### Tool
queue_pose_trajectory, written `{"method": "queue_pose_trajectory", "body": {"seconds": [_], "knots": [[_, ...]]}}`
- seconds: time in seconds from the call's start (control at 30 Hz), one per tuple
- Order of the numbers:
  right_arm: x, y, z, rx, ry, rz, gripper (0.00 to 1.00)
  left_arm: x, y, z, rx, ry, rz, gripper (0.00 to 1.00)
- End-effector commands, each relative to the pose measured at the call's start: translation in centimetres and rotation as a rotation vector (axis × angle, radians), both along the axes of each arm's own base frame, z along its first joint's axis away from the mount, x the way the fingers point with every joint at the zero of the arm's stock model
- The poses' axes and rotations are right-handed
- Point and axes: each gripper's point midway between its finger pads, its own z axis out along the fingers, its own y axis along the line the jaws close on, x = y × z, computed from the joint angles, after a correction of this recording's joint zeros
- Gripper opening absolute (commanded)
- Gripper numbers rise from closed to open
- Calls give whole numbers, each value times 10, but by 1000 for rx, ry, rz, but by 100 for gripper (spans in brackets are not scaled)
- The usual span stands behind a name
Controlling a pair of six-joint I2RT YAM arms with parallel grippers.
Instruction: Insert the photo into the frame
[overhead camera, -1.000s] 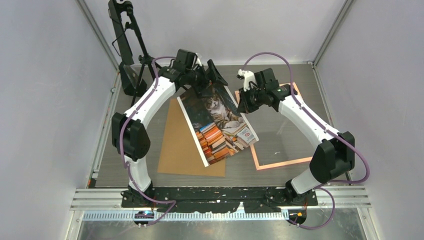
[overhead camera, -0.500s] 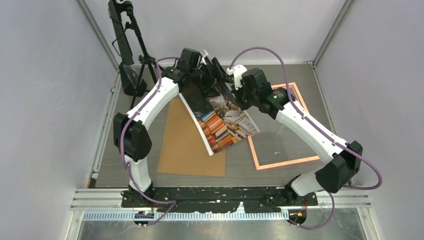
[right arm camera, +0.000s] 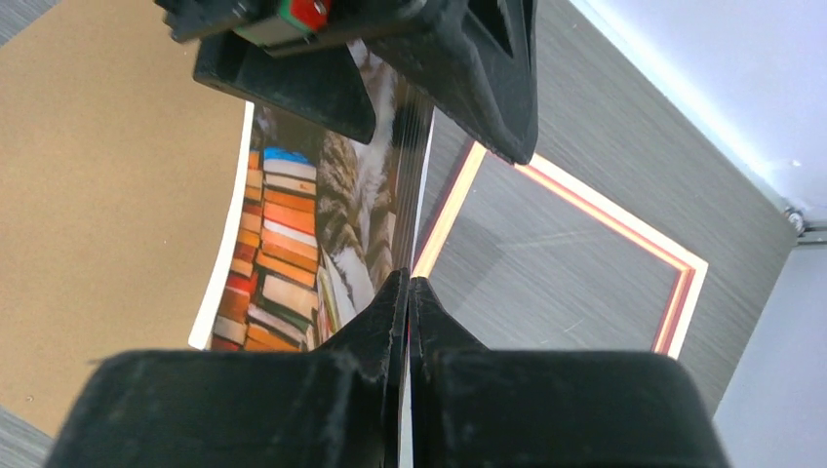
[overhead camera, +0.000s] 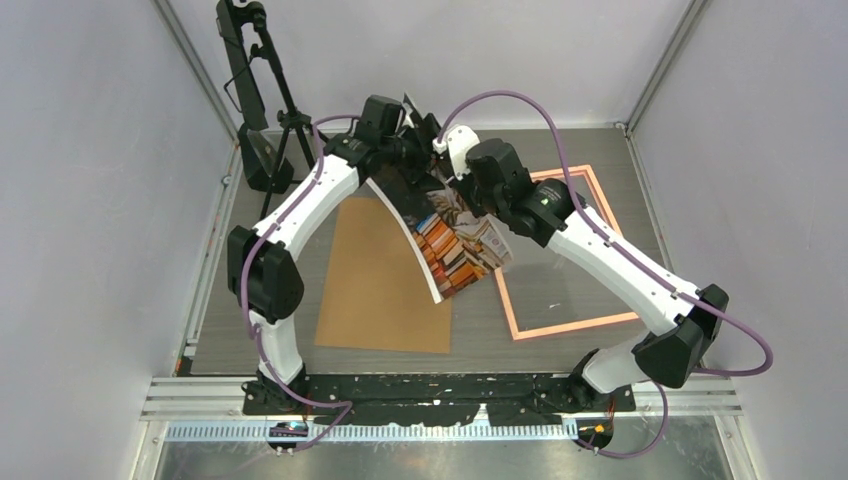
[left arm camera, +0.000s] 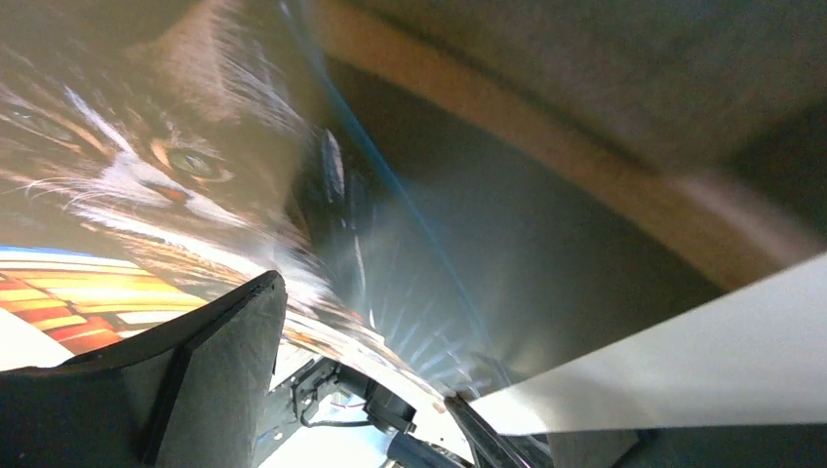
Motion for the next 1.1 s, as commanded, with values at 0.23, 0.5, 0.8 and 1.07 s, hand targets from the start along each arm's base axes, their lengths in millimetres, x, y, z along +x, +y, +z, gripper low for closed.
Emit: {"method": "queue_pose_trajectory", "body": {"seconds": [0.23, 0.5, 0.8, 1.07], "knots": [[5, 19, 43, -38, -131, 12, 5, -10, -4, 51, -91, -98, -24, 70], [0, 28, 32, -84, -124, 39, 5, -13, 0, 53, -90, -105, -20, 56], [-3, 39, 28, -89, -116, 59, 5, -17, 1, 58, -103, -114, -27, 31], [-3, 41, 29, -85, -116, 63, 6, -20, -1, 54, -120, -93, -36, 13]]}}
